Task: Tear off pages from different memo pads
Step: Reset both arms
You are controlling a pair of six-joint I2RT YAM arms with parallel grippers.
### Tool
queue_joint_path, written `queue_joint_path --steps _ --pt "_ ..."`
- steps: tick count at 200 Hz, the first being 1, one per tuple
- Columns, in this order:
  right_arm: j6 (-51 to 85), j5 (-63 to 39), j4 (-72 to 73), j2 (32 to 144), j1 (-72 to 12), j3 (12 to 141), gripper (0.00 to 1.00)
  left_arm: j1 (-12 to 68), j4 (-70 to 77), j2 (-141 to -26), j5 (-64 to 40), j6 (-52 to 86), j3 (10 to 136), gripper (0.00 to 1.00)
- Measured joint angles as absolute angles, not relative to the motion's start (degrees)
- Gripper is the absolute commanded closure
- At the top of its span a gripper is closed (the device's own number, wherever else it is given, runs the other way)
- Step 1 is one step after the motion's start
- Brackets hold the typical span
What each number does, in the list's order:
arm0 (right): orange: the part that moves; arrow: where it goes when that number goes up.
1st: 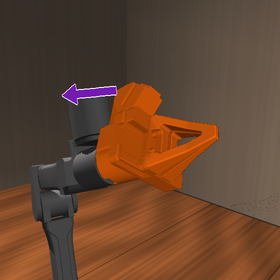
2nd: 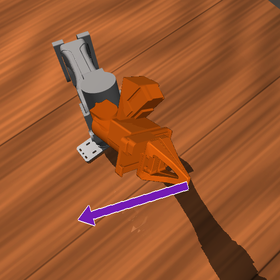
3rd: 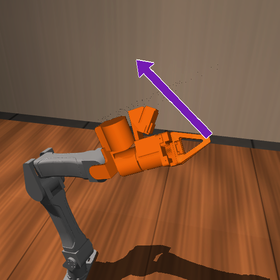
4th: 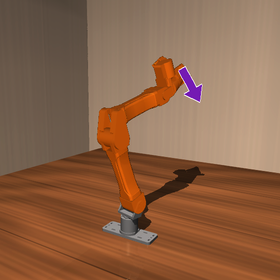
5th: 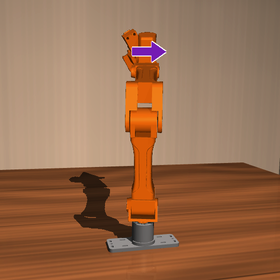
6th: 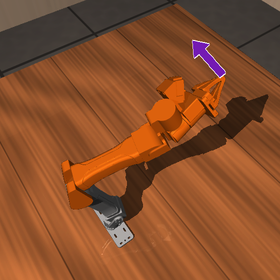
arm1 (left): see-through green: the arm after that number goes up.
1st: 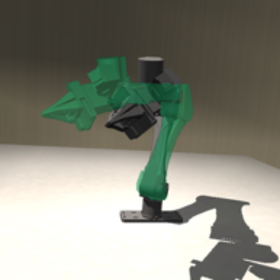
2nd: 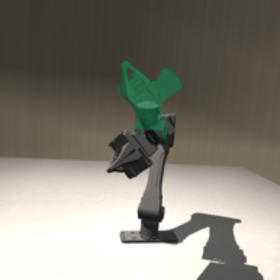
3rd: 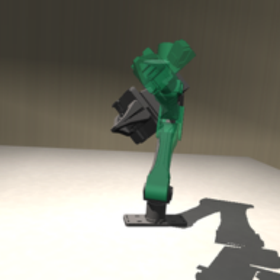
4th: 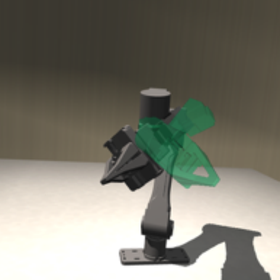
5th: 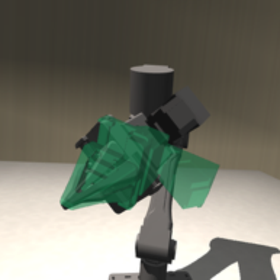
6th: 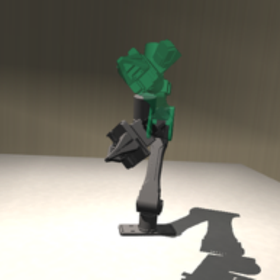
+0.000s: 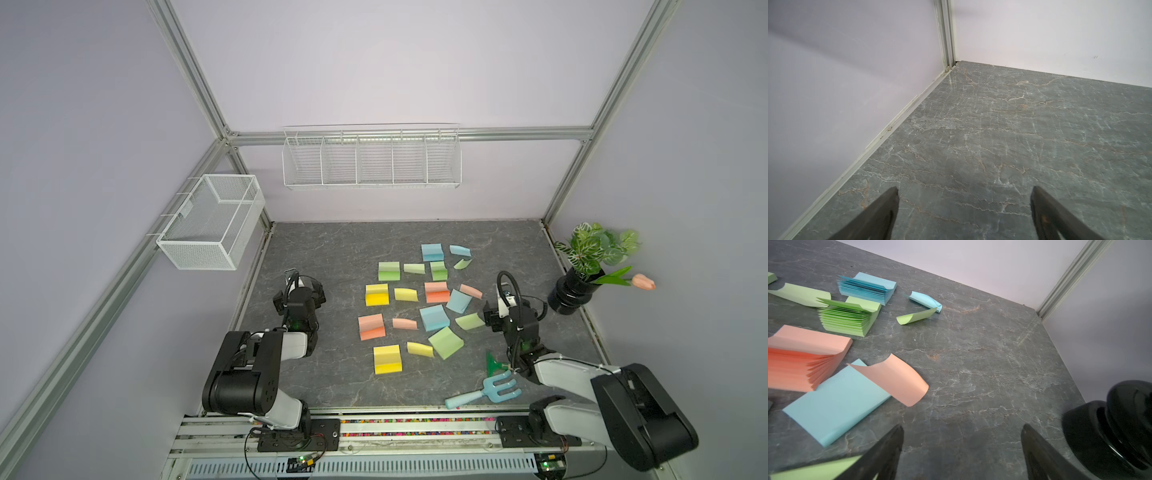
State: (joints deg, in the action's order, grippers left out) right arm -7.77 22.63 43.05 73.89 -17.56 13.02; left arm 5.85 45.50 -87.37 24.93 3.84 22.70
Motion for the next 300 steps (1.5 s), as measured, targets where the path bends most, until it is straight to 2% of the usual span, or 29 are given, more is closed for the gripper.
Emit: queue_joint_path --steps 68,142,182,217,300 --pt "-3.1 19.2 44.9 74.0 -12.4 15.6 0.11 5.8 45.5 -87.4 24.9 3.8 22.7 0.01" --pt "-4.1 18.9 38.9 76.4 -12.0 22.1 0.11 5.8 45.5 -87.4 24.9 3.8 22.7 0.01" --pt "-5.3 18.4 44.2 76.9 -8.2 18.2 0.11 5.8 45.5 -87.4 24.9 3.8 22.7 0.01" --pt "-5.5 17.6 59.4 87.9 -6.1 14.1 0.11 5.8 45.5 -87.4 24.8 3.8 22.7 0.01" --pt "-2.2 13.4 53.6 88.6 -1.5 20.8 0.11 5.8 45.5 -87.4 24.6 3.8 22.7 0.01"
